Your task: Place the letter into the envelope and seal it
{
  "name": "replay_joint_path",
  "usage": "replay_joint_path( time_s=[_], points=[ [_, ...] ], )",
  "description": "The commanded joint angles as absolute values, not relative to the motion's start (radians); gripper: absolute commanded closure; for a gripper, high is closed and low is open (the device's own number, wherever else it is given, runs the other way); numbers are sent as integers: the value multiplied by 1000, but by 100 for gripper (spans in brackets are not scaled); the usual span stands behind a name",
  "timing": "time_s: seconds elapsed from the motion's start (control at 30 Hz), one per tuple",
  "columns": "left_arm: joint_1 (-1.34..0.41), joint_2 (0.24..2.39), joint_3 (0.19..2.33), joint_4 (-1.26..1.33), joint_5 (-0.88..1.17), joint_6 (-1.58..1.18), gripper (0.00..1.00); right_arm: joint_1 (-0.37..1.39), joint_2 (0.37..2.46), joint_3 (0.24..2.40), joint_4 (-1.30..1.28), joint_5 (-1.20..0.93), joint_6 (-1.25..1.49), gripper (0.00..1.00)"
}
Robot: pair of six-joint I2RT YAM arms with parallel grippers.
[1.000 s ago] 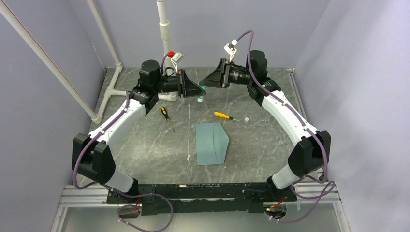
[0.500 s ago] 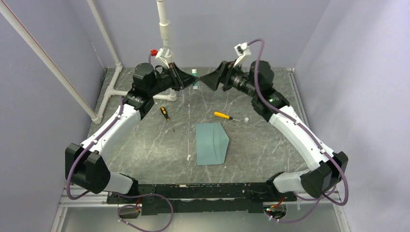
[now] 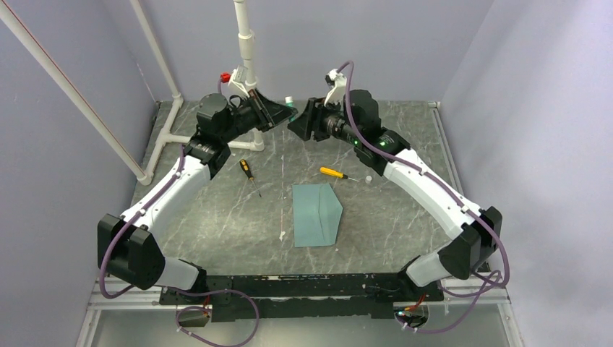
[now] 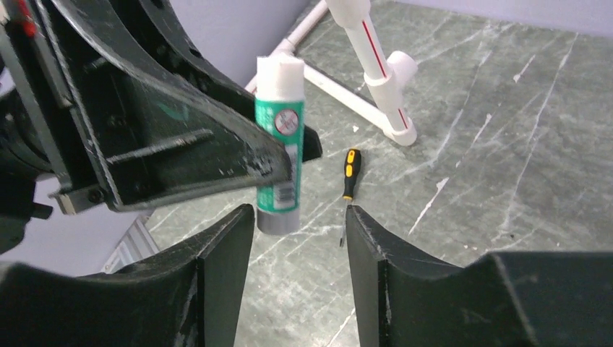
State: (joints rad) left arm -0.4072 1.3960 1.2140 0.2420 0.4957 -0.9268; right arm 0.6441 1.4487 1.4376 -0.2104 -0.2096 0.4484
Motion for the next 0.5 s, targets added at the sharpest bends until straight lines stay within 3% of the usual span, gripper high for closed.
replay_joint_path(
  time_s=[0.0,0.17,0.3,0.4,0.47],
  points=[
    [-405,1372,1249,309,503,-961,97,644,1478,1555,-178,-228,458,48],
    [-403,1369,1241,340,511,-982,98,644,1525,1619,-213,-253,456,61],
    [-398,1362,1241,350,523,-995,97,643,1538,1630,-224,-279,443,81],
    [-390,1360,1249,334,548,-996,79,632,1528,1620,-226,-305,405,98],
    [-383,1354,1244,327,564,-989,68,614,1510,1594,-205,-359,368,100]
  ],
)
